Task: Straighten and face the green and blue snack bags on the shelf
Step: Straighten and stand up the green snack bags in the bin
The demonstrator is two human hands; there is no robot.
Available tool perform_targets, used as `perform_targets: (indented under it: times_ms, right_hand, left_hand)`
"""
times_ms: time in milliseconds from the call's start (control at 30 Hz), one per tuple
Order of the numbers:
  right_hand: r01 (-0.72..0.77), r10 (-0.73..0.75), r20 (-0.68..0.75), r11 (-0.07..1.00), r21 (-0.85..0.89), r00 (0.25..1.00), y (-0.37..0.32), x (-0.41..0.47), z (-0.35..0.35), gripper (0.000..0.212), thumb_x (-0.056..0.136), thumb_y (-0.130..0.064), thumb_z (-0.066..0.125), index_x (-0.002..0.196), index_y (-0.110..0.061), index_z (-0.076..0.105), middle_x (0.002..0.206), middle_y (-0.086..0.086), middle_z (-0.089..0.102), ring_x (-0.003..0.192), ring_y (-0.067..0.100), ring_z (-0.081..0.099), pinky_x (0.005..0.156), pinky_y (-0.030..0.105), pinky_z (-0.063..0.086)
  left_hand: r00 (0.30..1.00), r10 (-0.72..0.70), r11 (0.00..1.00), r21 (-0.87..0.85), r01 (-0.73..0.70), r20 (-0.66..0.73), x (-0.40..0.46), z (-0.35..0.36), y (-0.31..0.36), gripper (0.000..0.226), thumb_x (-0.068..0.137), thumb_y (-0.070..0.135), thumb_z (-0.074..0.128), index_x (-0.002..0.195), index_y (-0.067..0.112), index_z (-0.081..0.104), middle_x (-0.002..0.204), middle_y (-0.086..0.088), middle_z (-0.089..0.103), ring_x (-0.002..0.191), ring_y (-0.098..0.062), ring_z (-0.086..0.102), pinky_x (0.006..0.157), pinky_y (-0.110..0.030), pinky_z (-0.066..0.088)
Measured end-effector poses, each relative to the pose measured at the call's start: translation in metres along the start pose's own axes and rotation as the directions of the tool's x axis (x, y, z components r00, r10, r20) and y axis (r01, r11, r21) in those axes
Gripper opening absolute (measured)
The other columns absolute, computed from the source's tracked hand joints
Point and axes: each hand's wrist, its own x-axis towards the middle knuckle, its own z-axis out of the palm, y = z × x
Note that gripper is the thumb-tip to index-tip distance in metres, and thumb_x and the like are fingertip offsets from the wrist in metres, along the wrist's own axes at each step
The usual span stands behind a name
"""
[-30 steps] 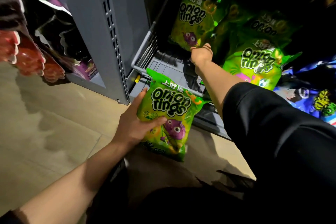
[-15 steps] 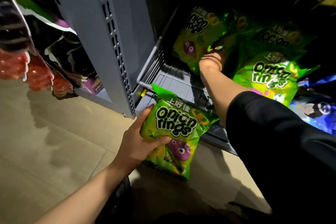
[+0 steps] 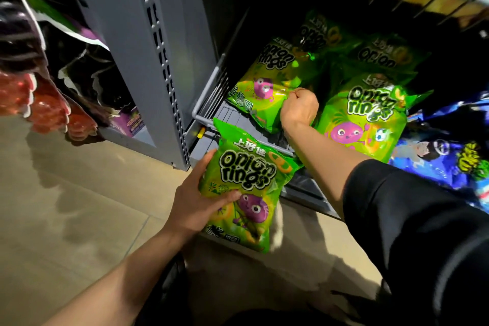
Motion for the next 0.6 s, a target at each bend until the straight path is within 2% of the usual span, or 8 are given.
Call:
perform_targets:
  times_ms: [67,167,233,367,433,500,533,600]
  right_hand:
    - [0.055,-0.055,0.009,0.998,0.030,0.998,0.001,-0.001,0.001,0.025,0.093,-0.011,0.048,0.103,0.001,0.068,0.114,0.015,0.066,0.106,0.031,0.058,0.087,0.027,0.037]
    - [0.149,-0.150,0.004,0.987,0.052,0.989,-0.001,0.002,0.004,0.024,0.092,-0.007,0.050,0.101,0.003,0.069,0.119,0.009,0.064,0.110,0.025,0.058,0.088,0.018,0.033]
    - [0.155,-0.155,0.006,0.988,0.021,0.988,-0.002,0.004,0.004,0.023,0.089,-0.005,0.051,0.100,0.002,0.071,0.119,0.008,0.064,0.110,0.024,0.059,0.090,0.019,0.034]
    - [0.071,-0.071,-0.010,0.997,0.007,0.997,0.002,0.009,0.000,0.024,0.084,-0.003,0.053,0.095,-0.003,0.073,0.105,0.013,0.071,0.101,0.029,0.063,0.090,0.028,0.045]
    - [-0.001,0.000,0.006,0.990,0.142,1.000,0.002,0.014,-0.003,0.019,0.083,-0.001,0.055,0.089,-0.002,0.073,0.092,0.013,0.070,0.082,0.028,0.068,0.078,0.031,0.057]
    - [-0.040,0.031,0.039,0.959,0.279,0.999,-0.001,0.015,-0.006,0.014,0.085,0.003,0.057,0.087,0.001,0.071,0.088,0.009,0.064,0.063,0.019,0.064,0.056,0.022,0.058]
    - [-0.043,0.030,0.047,0.952,0.304,0.998,-0.005,0.014,-0.009,0.012,0.085,0.003,0.058,0.085,0.001,0.070,0.091,0.007,0.061,0.061,0.016,0.062,0.051,0.018,0.056]
    - [-0.049,0.037,0.043,0.935,0.350,0.998,-0.006,0.015,-0.008,0.018,0.086,0.003,0.059,0.072,-0.006,0.063,0.097,0.008,0.059,0.069,0.018,0.062,0.053,0.019,0.057]
  left_hand:
    - [1.000,0.000,1.000,0.008,0.001,-0.008,-0.001,-0.001,0.001,0.097,0.052,0.055,0.088,0.138,0.042,0.043,0.113,0.027,0.062,0.105,0.015,0.056,0.092,-0.019,0.049]
    - [1.000,-0.007,1.000,-0.002,0.007,-0.026,-0.002,0.000,0.002,0.095,0.055,0.046,0.085,0.139,0.043,0.042,0.114,0.027,0.062,0.105,0.015,0.055,0.094,-0.019,0.048]
    - [0.999,-0.008,1.000,-0.021,0.008,-0.031,-0.004,0.000,0.001,0.091,0.055,0.042,0.085,0.136,0.042,0.046,0.114,0.022,0.064,0.106,0.008,0.059,0.096,-0.023,0.049]
    - [0.998,-0.011,0.998,-0.070,0.007,-0.067,-0.012,-0.010,-0.005,0.089,0.045,0.053,0.087,0.126,0.043,0.053,0.109,0.026,0.068,0.104,0.006,0.062,0.093,-0.023,0.052]
    - [0.998,0.006,0.993,-0.116,-0.014,-0.066,-0.016,-0.018,-0.003,0.089,0.043,0.044,0.090,0.125,0.036,0.056,0.109,0.018,0.071,0.102,-0.001,0.066,0.088,-0.024,0.054]
    - [0.997,0.028,0.981,-0.189,-0.042,-0.078,-0.017,-0.030,0.010,0.085,0.050,0.021,0.093,0.126,0.028,0.056,0.108,0.011,0.072,0.097,-0.005,0.068,0.079,-0.020,0.054]
    - [0.996,0.047,0.977,-0.206,-0.060,-0.070,-0.015,-0.035,0.022,0.079,0.056,0.012,0.089,0.127,0.027,0.056,0.109,0.009,0.072,0.096,-0.005,0.068,0.077,-0.018,0.054]
    - [0.993,0.077,0.973,-0.209,-0.095,-0.092,-0.005,-0.042,0.037,0.072,0.060,0.022,0.087,0.124,0.034,0.056,0.111,0.010,0.071,0.099,-0.002,0.066,0.081,-0.018,0.052]
